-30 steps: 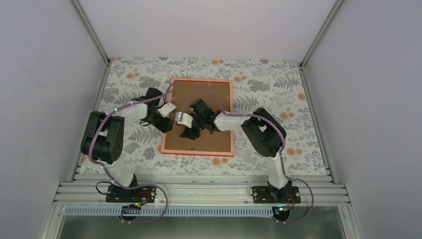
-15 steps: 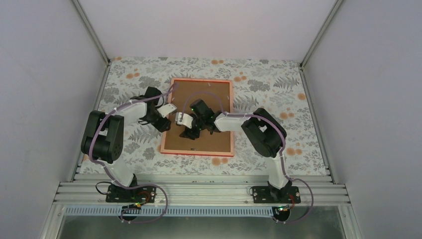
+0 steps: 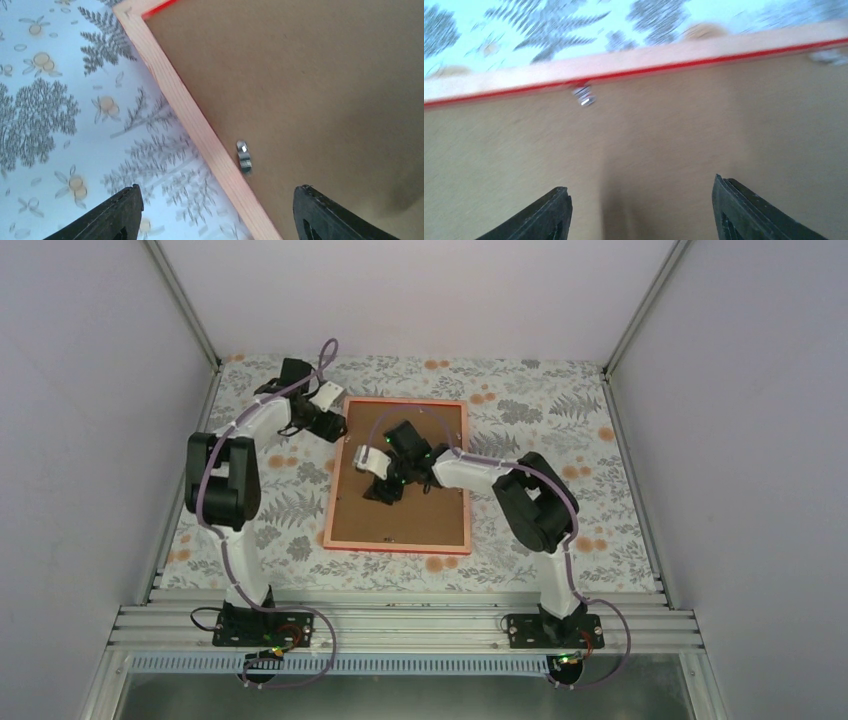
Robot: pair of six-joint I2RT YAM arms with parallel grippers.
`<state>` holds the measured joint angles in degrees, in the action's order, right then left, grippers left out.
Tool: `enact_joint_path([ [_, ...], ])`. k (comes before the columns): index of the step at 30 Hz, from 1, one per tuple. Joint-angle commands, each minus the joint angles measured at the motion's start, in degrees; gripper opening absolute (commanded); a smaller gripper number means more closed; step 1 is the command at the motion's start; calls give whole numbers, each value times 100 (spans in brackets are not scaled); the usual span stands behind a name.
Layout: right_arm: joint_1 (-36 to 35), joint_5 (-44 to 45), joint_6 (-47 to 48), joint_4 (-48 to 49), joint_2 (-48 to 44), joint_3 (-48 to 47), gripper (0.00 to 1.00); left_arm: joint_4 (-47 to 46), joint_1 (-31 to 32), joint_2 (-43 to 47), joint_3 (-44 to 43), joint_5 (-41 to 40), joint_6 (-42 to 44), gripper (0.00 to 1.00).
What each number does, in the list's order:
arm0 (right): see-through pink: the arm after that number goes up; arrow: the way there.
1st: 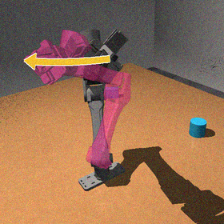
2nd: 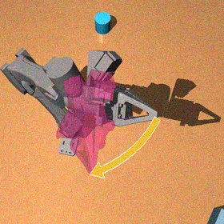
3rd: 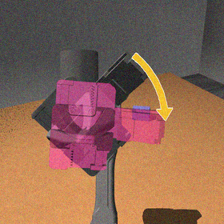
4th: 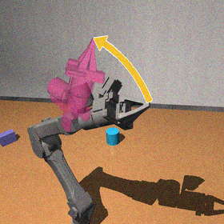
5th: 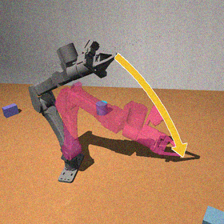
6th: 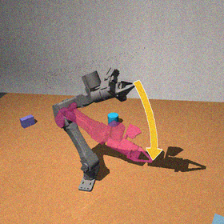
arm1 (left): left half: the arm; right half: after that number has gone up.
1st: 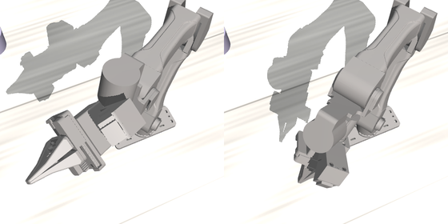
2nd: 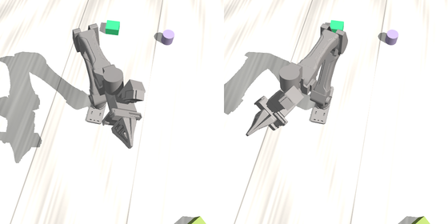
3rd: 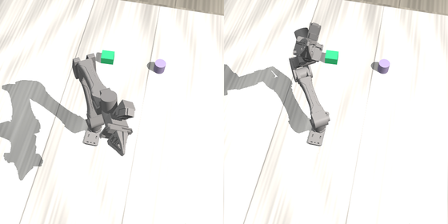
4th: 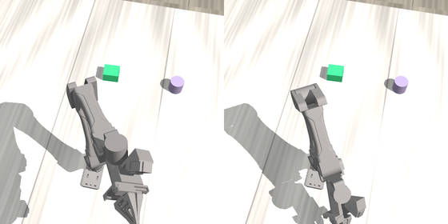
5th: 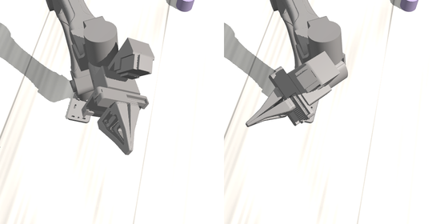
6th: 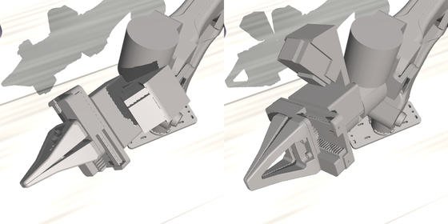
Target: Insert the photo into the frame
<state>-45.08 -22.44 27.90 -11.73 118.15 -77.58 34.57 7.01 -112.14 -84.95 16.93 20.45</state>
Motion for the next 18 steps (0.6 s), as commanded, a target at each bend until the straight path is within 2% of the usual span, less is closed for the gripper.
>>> enact_joint_path([
  [1,326,13,-212,-201,282,-721,69,10,16,-563,-656,169,-321,76],
  [5,422,190,-249,-361,718,-1229,69,69,11,-918,-937,154,-95,73],
  [10,439,249,-276,-371,1090,-1437,68,117,74,-991,-789,276,211,69],
  [18,439,360,-125,-281,1255,-980,67,38,226,-1115,-505,-17,432,63],
])
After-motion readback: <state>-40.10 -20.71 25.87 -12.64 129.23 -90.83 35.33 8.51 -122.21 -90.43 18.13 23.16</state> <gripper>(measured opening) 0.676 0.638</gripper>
